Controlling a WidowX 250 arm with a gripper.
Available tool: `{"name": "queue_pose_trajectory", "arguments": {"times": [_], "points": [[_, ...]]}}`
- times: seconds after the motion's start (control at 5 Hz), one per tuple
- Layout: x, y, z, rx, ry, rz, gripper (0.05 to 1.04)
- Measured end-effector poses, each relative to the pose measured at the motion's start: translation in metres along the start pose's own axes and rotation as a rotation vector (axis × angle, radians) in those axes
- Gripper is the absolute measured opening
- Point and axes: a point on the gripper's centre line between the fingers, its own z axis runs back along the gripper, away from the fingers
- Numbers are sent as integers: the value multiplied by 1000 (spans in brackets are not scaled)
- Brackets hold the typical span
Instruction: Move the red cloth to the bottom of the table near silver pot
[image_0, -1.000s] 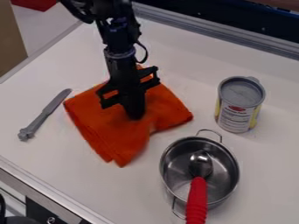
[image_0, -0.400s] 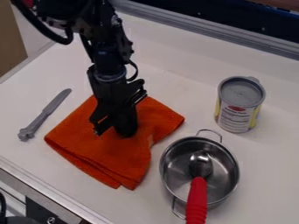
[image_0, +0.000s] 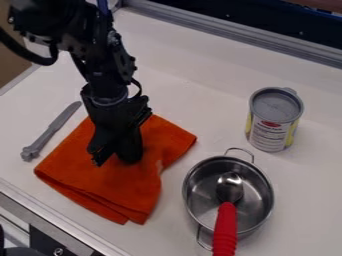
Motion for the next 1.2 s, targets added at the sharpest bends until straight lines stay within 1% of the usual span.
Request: {"name": "queue_pose_trajectory", "arguments": {"times": [0.2,0.4,0.6,0.8,1.0,1.2], "points": [[-4,-5,2,-4,4,-41,63],[-7,-18,10,-44,8,-109,190],[-12,-24,27,-72,36,-215,414],[-15,-24,46,-76,64,-255,699],[-13,-23,55,-48,86,-267,954],[-8,-13,61,27,103,-293,998]]}}
